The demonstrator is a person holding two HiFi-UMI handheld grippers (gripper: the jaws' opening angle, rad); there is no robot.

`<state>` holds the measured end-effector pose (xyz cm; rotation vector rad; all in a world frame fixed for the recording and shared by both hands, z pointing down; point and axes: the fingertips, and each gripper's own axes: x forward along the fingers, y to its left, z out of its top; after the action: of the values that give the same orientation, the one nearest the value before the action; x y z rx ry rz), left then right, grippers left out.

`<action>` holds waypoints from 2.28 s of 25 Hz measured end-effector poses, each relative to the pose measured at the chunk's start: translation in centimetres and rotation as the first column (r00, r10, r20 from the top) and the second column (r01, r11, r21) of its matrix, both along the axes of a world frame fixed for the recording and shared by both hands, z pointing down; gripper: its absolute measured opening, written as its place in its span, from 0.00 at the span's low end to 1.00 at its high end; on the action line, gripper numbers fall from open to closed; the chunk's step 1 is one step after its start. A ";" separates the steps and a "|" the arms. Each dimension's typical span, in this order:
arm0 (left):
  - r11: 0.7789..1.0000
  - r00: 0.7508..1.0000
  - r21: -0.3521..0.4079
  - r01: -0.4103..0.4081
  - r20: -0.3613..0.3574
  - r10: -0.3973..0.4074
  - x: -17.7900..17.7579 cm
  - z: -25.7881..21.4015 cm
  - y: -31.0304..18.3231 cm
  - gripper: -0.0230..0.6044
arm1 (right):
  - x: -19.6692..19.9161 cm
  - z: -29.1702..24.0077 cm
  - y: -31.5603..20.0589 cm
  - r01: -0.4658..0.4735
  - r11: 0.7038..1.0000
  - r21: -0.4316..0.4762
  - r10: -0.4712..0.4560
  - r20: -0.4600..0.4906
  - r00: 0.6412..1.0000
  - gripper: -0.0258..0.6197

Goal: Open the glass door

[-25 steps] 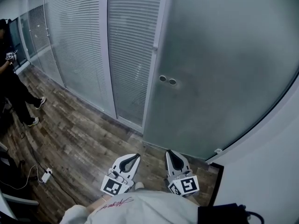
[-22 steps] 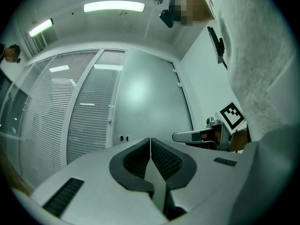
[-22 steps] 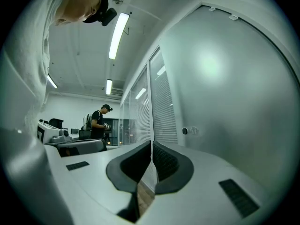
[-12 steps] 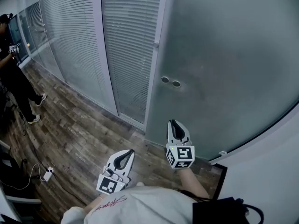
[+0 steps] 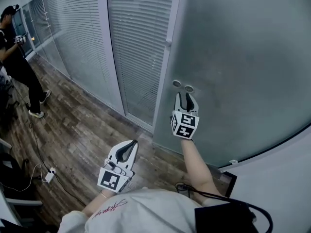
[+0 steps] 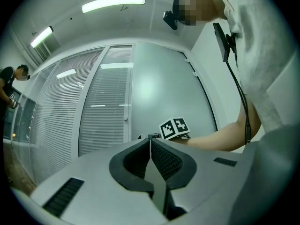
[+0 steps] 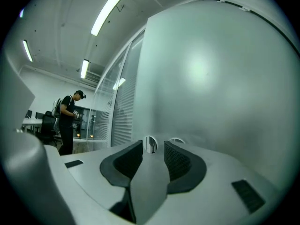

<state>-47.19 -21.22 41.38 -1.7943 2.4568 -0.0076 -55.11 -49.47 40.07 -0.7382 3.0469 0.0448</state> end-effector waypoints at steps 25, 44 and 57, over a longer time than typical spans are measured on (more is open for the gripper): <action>0.999 0.999 0.052 0.007 0.046 -0.010 -2.3 -3.1 -5.1 0.07 | -4.9 0.6 -4.8 -0.222 0.974 -0.049 0.221 -0.027 0.975 0.24; 0.999 0.998 0.040 -0.023 0.067 0.020 0.8 -2.7 -1.8 0.07 | -1.4 1.3 -0.4 -0.182 0.982 -0.043 0.182 -0.018 0.983 0.24; 0.996 0.996 0.049 -0.068 0.056 0.066 4.2 -3.1 1.5 0.07 | 2.2 1.4 4.4 -0.151 0.987 -0.045 0.151 -0.019 0.988 0.24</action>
<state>-43.01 -19.73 38.32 -1.8296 2.3375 0.0118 -52.95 -45.04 41.43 -0.9753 3.0097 -0.0197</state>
